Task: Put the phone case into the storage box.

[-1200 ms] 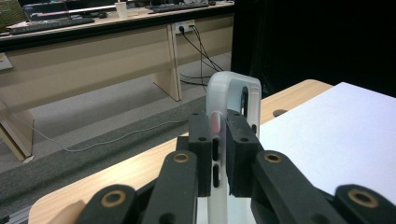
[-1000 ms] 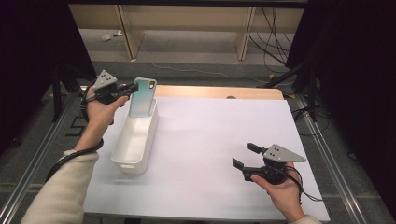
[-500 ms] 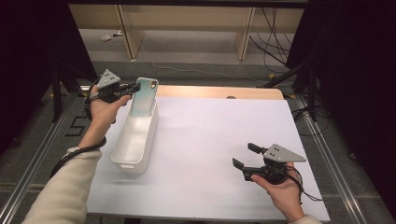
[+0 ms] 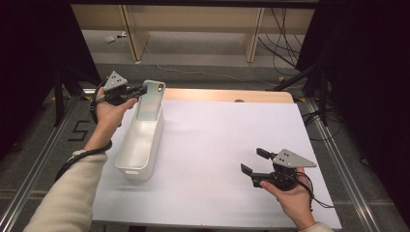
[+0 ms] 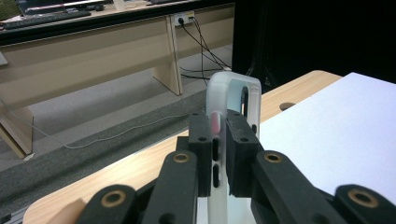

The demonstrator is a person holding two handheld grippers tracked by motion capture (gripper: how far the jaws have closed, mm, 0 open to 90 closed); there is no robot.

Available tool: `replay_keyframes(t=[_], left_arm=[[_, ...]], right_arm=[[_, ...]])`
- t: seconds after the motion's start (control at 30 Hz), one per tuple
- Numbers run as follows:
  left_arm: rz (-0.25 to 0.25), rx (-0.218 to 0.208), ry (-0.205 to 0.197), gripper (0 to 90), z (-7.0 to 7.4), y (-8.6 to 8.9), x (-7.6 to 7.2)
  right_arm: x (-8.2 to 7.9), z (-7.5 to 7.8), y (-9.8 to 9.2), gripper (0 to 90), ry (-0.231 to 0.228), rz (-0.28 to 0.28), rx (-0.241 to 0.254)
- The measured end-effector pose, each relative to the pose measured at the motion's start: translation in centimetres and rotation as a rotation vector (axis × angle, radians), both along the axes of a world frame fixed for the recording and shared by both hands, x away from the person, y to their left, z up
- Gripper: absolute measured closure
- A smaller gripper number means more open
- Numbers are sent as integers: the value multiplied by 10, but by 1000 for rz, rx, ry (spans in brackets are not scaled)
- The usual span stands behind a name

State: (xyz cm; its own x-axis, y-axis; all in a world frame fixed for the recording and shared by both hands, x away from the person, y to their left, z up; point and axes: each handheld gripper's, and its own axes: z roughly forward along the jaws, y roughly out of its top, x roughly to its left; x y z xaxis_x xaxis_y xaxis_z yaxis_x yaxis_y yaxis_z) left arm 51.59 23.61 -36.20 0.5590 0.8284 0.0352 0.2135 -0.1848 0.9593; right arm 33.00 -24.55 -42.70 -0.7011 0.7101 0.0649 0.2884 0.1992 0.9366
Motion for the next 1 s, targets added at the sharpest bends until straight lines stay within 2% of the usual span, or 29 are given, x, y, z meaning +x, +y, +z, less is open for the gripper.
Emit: replay_keyframes(t=[0.27,0.37,0.63,0.67,0.7,0.8,0.83,0.87,0.9,0.97,1.0], left_arm=[[7,5,4,824,-1,2,4],[10,5,6,824,-3,3,5],[19,9,20,824,-8,5,9],[19,11,21,824,-8,5,9],[20,11,23,824,-9,5,10],[22,11,26,823,-10,4,10],[22,13,26,823,-10,4,11],[22,16,26,823,-11,4,11],[23,17,27,824,-11,4,11],[26,16,28,824,-12,5,12],[27,18,30,823,-12,5,13]], right_arm=[[1,-1,0,200,-8,4,16],[1,0,0,201,0,4,1],[1,-1,0,200,9,8,10],[1,-1,0,200,-5,8,5],[1,-1,0,200,9,9,10],[1,-1,0,200,10,10,8],[2,-1,0,200,-11,10,3],[2,-1,0,200,-17,10,1],[1,-1,0,200,-4,5,6],[2,-1,-1,200,-22,4,-11],[3,-2,0,201,-30,-1,-3]])
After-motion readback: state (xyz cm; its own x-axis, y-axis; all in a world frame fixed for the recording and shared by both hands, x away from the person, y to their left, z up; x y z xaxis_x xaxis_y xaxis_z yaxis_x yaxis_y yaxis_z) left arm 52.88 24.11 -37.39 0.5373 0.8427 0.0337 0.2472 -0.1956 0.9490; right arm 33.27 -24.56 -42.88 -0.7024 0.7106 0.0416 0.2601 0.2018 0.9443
